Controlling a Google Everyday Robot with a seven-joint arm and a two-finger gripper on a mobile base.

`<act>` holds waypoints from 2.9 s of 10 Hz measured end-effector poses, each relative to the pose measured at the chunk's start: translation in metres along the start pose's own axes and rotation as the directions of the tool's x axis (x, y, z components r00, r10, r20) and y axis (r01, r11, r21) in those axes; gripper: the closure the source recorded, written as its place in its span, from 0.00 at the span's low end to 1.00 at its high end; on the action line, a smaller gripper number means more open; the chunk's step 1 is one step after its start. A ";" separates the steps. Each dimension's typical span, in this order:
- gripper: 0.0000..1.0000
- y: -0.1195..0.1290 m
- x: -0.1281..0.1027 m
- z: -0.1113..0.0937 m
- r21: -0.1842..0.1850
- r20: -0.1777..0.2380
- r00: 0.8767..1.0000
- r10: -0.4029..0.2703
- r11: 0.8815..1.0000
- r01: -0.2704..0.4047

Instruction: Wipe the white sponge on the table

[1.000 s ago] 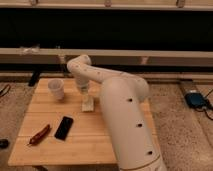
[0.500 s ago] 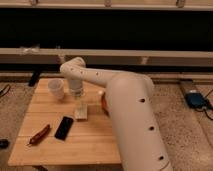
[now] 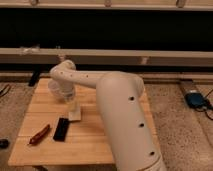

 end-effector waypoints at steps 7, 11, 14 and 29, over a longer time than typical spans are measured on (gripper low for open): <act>1.00 -0.032 0.089 -0.017 0.070 -0.058 0.983 0.174 0.983 -0.170; 1.00 0.000 0.128 -0.002 0.042 -0.099 0.969 0.227 0.974 -0.224; 1.00 0.036 0.144 0.003 0.014 -0.110 0.962 0.251 0.968 -0.251; 1.00 0.047 0.014 -0.004 0.052 -0.097 0.995 -0.018 0.998 0.023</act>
